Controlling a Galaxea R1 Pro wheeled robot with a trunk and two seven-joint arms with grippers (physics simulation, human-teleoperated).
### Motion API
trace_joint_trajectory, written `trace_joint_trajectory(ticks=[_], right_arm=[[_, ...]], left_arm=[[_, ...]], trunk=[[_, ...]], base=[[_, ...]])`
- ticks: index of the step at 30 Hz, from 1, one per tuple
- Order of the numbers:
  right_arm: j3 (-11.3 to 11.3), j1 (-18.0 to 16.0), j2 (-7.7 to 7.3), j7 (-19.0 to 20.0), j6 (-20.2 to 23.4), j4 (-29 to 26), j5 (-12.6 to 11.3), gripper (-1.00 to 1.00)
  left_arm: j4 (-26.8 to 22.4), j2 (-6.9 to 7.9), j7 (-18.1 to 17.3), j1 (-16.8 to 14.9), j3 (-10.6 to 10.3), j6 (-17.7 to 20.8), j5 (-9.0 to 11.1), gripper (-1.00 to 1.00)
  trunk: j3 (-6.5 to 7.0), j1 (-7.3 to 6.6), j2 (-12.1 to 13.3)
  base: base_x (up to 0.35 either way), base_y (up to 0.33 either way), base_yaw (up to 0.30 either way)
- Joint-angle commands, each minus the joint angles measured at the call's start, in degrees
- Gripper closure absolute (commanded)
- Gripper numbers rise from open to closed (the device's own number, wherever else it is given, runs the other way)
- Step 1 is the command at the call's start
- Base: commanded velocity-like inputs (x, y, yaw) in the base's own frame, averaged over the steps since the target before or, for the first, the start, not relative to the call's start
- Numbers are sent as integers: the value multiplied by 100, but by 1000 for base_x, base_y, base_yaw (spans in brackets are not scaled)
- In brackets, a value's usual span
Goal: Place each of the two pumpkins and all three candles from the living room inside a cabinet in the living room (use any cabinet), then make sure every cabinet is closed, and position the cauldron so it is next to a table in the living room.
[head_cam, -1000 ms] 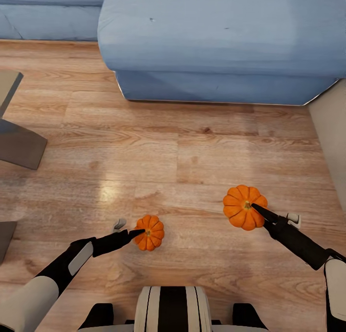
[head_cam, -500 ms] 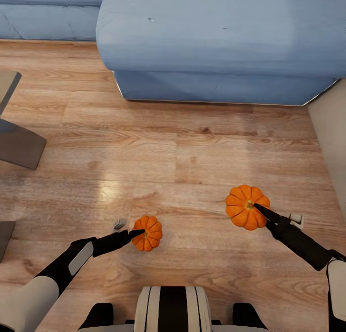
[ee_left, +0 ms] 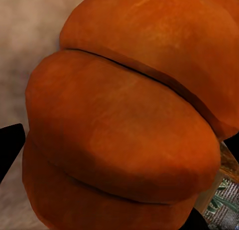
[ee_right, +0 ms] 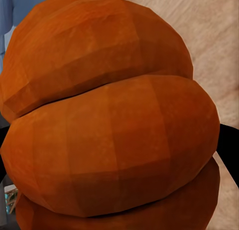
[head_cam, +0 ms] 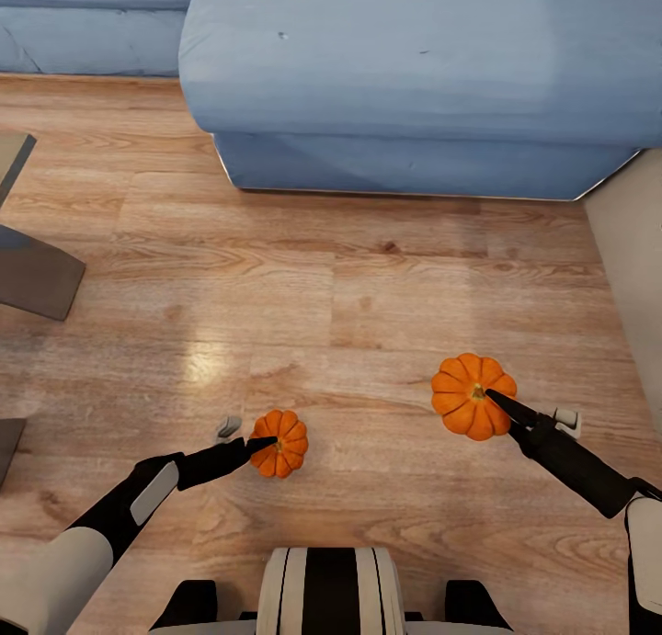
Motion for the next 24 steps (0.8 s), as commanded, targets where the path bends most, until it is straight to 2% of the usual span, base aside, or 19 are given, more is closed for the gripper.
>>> trace_joint_trajectory(ticks=[1, 24], right_arm=[[-9, -4, 1, 54, 36, 1, 3, 100], [-9, -1, -5, 54, 36, 1, 3, 100]], left_arm=[[11, 4, 26, 1, -40, -22, -68, -100], [17, -32, 105, 1, -52, -22, -69, -100]], trunk=[[-3, 0, -1], [-3, 0, -1]], base=[[-1, -19, 0], [-20, -38, 0]])
